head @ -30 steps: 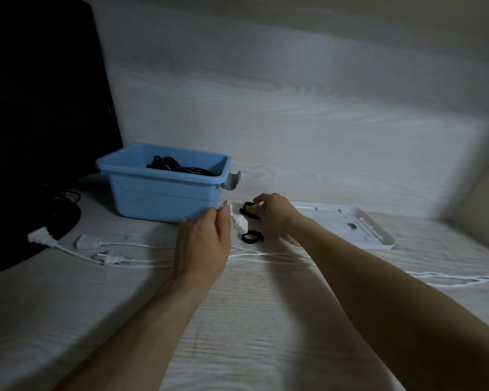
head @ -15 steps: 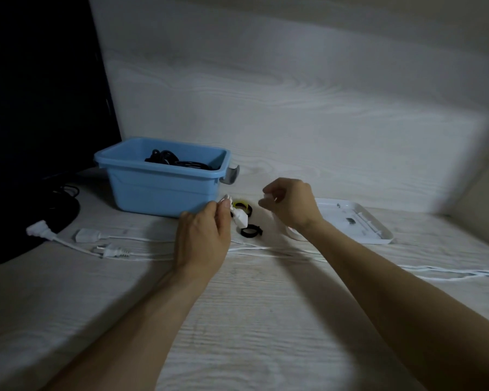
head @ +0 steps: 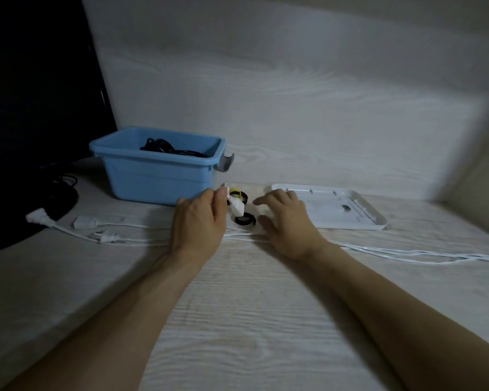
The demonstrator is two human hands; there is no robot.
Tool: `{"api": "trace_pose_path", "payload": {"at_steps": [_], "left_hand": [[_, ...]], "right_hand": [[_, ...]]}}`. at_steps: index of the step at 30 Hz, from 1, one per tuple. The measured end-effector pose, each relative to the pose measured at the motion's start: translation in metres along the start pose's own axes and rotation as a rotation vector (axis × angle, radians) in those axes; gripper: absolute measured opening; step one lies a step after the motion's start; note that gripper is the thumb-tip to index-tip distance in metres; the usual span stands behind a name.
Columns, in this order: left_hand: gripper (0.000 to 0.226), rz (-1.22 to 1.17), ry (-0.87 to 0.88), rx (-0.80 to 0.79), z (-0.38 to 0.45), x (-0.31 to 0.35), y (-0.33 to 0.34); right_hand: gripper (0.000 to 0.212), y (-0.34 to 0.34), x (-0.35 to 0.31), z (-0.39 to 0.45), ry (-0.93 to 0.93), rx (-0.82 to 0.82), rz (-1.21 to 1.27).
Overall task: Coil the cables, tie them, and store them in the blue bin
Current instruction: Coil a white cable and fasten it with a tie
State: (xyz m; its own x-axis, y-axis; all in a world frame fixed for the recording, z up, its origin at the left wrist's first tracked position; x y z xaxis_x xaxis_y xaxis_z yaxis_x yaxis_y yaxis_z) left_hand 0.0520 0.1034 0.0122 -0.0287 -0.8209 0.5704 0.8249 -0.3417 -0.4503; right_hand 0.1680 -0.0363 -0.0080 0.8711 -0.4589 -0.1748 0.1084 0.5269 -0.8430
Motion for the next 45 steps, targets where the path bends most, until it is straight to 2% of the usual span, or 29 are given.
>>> {"api": "trace_pose_path", "payload": {"at_steps": [3,8,11,14,18,22,26,32,35,37,39,42,45], "left_hand": [[0.068,0.007,0.016,-0.006,-0.001,0.003,0.000],[0.055,-0.045,0.025,0.050,0.001,0.005,-0.009],[0.048,-0.090,0.030,0.127,0.000,0.007,-0.017],[0.057,-0.087,0.011,0.120,0.000,0.010,-0.016],[0.048,-0.105,-0.003,0.009,-0.012,0.022,-0.005],[0.035,-0.166,-0.078,-0.107,-0.020,0.028,0.004],[0.036,-0.250,-0.113,-0.192,-0.024,0.034,0.011],[0.038,-0.527,-0.238,-0.366,-0.028,0.026,0.027],[0.053,-0.433,-0.163,-0.336,-0.028,0.029,0.024],[0.054,-0.334,-0.087,-0.319,-0.026,0.036,0.021],[0.056,-0.283,-0.061,-0.330,-0.025,0.037,0.021],[0.050,-0.289,-0.065,-0.355,-0.027,0.037,0.022],[0.042,-0.307,-0.051,-0.383,-0.031,0.042,0.025]], "right_hand": [[0.029,0.017,-0.011,0.004,-0.024,-0.088,-0.103],[0.016,0.017,-0.021,-0.001,-0.056,0.005,-0.091],[0.010,-0.007,-0.028,-0.011,-0.074,0.174,0.177],[0.002,-0.030,-0.037,-0.027,0.130,0.258,0.546],[0.021,-0.034,-0.056,-0.050,0.329,0.269,0.983],[0.027,-0.031,-0.051,-0.056,0.419,0.332,1.161],[0.029,-0.031,-0.039,-0.056,0.490,0.361,1.244],[0.040,-0.035,-0.032,-0.056,0.465,0.345,1.083],[0.043,-0.041,-0.024,-0.053,0.432,0.321,0.819],[0.044,-0.048,-0.021,-0.048,0.379,0.290,0.683],[0.042,-0.059,-0.028,-0.041,0.204,0.287,0.581],[0.019,-0.067,-0.047,-0.035,-0.119,0.319,0.410],[0.006,-0.069,-0.049,-0.035,-0.194,0.335,0.315]]}}
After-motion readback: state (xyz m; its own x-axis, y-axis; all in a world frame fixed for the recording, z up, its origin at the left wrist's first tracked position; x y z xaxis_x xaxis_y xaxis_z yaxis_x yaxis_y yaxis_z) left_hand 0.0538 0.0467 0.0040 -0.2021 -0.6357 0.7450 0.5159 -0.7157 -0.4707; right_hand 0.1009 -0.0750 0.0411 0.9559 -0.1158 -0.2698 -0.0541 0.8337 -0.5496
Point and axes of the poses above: each hand's wrist, its own z-axis towards the middle knuckle, its own y-axis out of the palm, x = y × z, the point moved 7 cm from there along z, towards the middle knuckle, and after that the axes turned 1 degree about -y, right-handed, at the moved point
